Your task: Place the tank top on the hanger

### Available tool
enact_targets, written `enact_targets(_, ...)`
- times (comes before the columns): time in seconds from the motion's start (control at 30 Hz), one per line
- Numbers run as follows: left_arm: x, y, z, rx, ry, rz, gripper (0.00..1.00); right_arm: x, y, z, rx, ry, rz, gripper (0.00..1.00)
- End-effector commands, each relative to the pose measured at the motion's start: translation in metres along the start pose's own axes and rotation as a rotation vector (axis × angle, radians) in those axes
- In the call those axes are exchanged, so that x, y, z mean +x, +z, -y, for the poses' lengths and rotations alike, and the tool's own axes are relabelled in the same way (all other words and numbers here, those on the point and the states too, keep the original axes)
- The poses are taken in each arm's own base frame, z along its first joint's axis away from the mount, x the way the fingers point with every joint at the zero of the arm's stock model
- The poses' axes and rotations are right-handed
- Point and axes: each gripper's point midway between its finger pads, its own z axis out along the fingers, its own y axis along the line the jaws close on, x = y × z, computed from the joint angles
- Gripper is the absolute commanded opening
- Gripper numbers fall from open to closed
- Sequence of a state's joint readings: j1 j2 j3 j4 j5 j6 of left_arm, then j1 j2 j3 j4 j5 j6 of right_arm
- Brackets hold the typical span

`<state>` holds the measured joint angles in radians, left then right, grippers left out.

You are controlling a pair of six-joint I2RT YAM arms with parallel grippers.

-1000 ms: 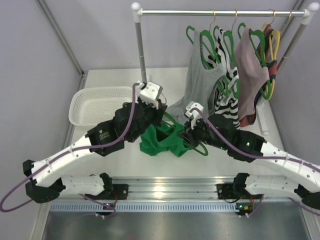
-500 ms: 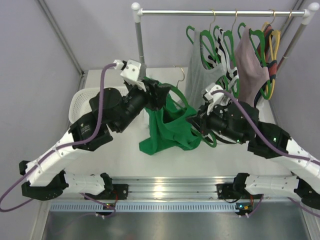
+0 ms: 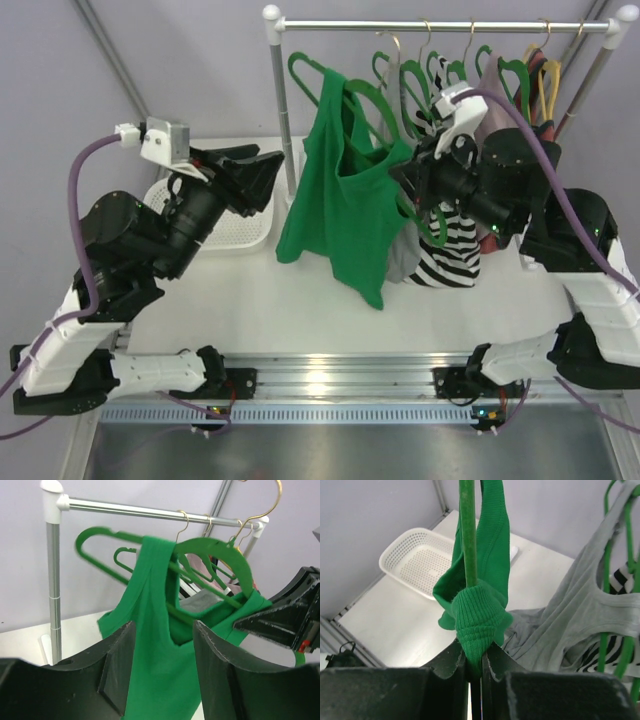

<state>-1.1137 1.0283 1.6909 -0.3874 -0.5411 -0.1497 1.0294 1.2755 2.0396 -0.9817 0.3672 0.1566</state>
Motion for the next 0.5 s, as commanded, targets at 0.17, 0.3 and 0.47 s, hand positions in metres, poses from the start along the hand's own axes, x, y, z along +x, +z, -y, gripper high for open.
enact_targets(0.17, -0.005, -0.008, -0.011, -0.033, -0.012, 0.033, 0.54, -0.017, -0.002, 0.032, 0.117, 0.048, 0.053, 0.0)
enact_targets(0.3, 0.006, -0.014, -0.017, -0.043, -0.019, 0.017, 0.54, 0.008, 0.018, 0.04, 0.13, 0.091, 0.005, 0.0)
enact_targets(0.47, 0.024, -0.019, -0.021, -0.047, -0.024, -0.016, 0.54, 0.018, 0.044, 0.049, 0.137, 0.114, -0.026, 0.0)
